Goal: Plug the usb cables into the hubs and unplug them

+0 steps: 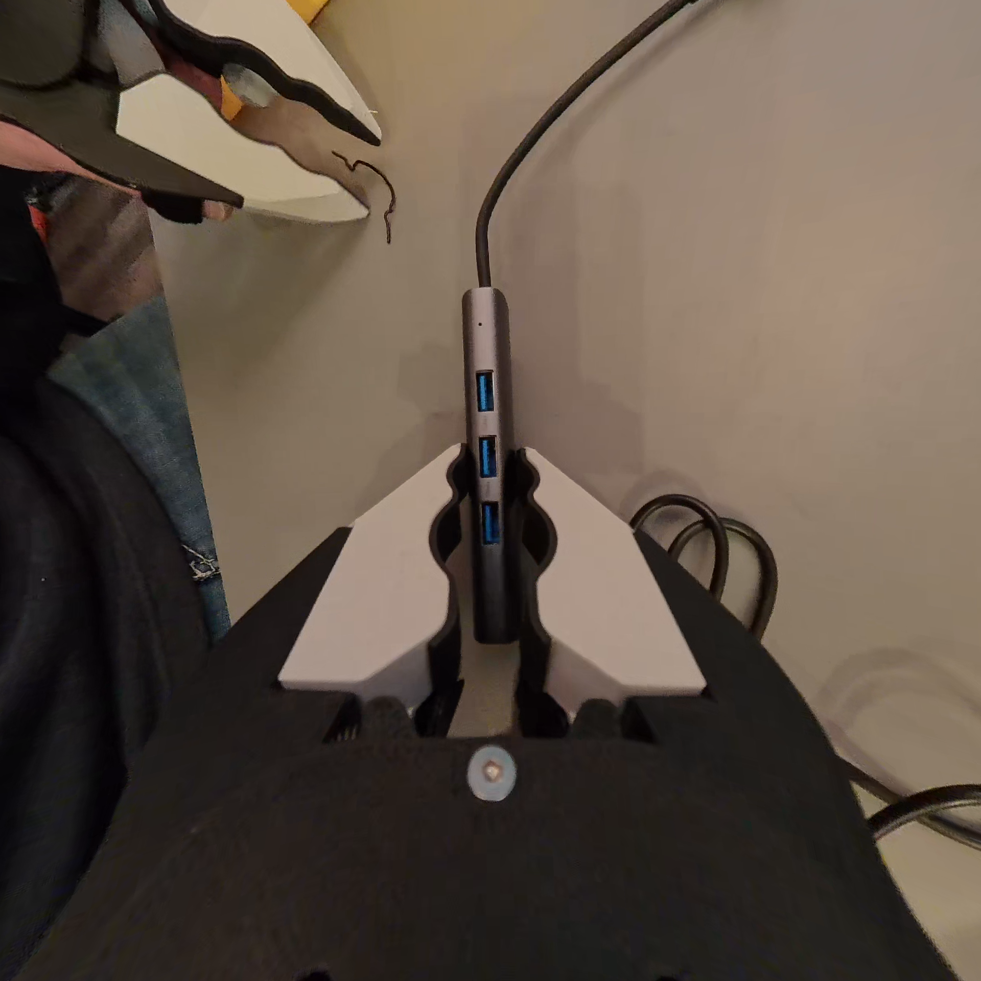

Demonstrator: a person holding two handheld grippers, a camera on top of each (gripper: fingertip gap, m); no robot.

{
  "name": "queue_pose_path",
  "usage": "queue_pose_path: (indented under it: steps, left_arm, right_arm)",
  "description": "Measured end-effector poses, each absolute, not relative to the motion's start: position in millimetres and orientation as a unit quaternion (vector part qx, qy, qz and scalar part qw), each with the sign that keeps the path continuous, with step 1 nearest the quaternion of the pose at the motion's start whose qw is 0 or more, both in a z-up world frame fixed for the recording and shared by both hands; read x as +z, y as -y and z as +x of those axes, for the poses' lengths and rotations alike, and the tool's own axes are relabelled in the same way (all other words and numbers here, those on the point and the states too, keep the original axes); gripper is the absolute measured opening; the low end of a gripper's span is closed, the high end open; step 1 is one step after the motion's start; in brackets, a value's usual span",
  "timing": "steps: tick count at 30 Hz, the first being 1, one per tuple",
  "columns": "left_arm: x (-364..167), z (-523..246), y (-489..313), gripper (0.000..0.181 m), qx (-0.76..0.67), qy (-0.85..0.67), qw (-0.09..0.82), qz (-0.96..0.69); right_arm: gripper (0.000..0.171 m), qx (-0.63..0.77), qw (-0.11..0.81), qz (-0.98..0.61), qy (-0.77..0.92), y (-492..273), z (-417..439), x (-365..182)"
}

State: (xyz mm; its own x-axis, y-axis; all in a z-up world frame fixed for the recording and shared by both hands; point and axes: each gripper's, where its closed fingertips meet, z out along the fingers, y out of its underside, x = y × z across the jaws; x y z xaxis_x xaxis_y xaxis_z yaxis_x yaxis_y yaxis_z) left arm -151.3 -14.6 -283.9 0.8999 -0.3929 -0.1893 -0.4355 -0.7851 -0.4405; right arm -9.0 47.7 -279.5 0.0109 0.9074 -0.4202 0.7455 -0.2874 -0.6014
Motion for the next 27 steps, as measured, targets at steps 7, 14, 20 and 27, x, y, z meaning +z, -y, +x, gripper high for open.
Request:
queue_pose_path:
  steps: [7, 14, 20, 27]
  left_arm:
    - [-287, -154, 11, 0.001, 0.051, -0.208, 0.237, -0.948]
    - [-287, -156, 9, 0.000, 0.053, -0.199, 0.246, -0.947]
    - [-287, -156, 9, 0.000, 0.060, -0.199, 0.254, -0.945]
    - [-279, -151, 10, 0.000, 0.047, -0.198, 0.268, -0.942]
  right_arm:
    - [0.016, 0.350, 0.122, -0.689, 0.623, -47, -9, -281]
    - [0.039, 0.323, 0.146, -0.658, 0.665, -40, -11, -273]
    - [0.047, 0.329, 0.194, -0.651, 0.656, -47, 12, -234]
    - [0.061, 0.222, 0.246, -0.710, 0.621, -98, 80, -224]
